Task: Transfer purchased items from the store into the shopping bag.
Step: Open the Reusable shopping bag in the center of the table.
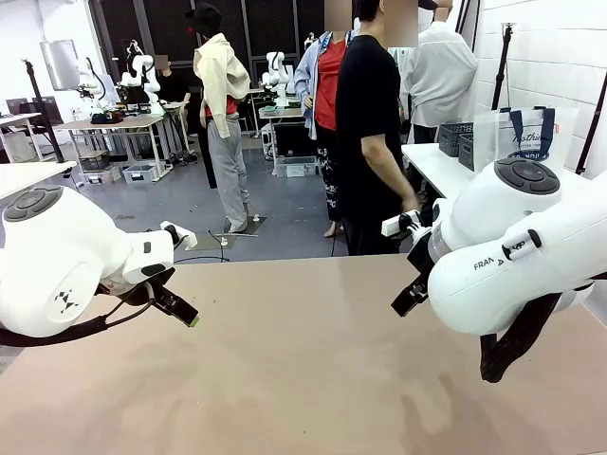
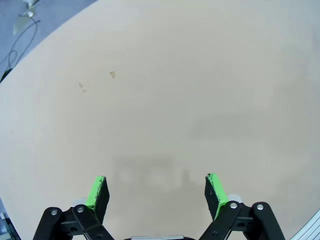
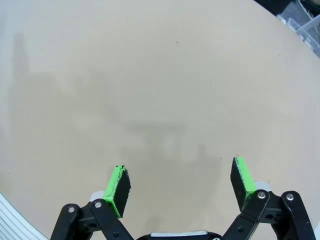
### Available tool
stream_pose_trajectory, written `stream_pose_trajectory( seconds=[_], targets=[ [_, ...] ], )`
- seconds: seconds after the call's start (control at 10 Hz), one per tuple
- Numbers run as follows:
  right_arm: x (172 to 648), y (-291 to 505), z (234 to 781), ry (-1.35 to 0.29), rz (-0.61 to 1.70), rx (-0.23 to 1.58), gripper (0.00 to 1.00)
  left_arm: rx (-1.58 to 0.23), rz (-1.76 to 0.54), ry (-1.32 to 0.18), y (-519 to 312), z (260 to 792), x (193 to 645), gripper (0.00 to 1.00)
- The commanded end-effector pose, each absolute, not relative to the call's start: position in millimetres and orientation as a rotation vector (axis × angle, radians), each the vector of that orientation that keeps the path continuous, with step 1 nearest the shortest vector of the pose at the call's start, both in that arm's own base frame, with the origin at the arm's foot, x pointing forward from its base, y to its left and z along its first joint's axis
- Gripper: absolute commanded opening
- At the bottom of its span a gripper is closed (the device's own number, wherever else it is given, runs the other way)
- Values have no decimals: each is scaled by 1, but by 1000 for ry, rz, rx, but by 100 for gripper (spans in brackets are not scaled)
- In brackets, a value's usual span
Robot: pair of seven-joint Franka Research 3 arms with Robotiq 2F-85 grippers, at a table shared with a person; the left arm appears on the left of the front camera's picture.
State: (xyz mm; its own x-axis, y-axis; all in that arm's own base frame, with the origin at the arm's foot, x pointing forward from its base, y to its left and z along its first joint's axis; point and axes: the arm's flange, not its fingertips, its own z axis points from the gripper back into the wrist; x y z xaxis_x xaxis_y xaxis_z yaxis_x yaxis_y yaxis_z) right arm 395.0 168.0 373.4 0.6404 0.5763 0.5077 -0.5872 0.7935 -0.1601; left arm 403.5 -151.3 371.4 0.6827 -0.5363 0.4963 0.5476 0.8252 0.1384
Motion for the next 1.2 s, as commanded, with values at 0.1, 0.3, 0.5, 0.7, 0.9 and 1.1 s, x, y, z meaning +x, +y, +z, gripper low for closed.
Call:
stream_pose_trajectory(
  seconds=[0.1,0.3,0.5,0.7,0.9,1.1],
  targets=[
    [395,168,373,-572,663,21,100,-22,-607,-550,-151,371,404,100],
    [395,168,373,-572,663,21,100,-22,-607,-550,-151,371,404,100],
    [395,168,373,-572,663,21,100,-22,-607,-550,-151,371,404,100],
    [395,168,373,-572,663,21,100,-22,-607,-550,-151,371,404,100],
    [395,168,373,-572,663,21,100,-22,-607,-550,-151,371,404,100],
    [395,168,373,-572,663,21,100,-22,-607,-550,-151,371,404,100]
  ],
)
